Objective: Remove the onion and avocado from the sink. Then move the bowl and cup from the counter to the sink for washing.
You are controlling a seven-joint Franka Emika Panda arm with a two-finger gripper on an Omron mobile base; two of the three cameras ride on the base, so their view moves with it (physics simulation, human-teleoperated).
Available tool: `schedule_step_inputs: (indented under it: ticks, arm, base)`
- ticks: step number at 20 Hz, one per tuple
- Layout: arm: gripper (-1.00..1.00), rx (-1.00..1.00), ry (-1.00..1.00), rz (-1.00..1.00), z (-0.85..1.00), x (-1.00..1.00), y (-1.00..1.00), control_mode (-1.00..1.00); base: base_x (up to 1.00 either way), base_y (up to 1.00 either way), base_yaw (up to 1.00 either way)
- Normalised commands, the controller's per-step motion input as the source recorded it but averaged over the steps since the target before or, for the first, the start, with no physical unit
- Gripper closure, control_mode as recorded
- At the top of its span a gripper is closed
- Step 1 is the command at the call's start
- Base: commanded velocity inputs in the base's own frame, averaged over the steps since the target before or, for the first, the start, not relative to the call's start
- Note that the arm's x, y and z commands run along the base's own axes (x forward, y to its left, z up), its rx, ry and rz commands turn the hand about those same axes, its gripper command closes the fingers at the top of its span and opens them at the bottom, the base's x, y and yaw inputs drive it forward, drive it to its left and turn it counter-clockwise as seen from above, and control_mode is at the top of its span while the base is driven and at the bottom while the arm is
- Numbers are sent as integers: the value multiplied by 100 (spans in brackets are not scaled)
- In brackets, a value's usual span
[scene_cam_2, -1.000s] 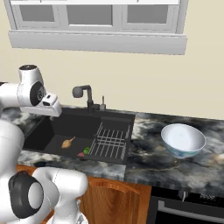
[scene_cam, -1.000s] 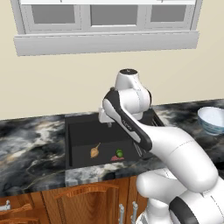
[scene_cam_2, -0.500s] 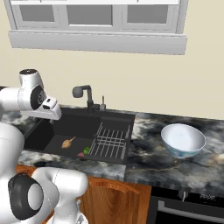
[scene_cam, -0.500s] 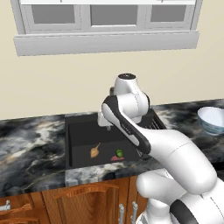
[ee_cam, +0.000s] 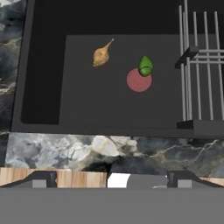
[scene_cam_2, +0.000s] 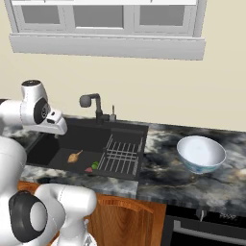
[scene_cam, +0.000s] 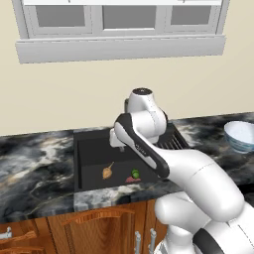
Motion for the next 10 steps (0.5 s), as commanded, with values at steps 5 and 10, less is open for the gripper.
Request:
schedule_step_inputs:
  ticks: [5,10]
  arm:
    - [-100,0,0,0,-10,5,2,-100]
    - [-100,0,0,0,-10,8,0,-100]
  base:
    - [0,0,0]
    - [0,0,0]
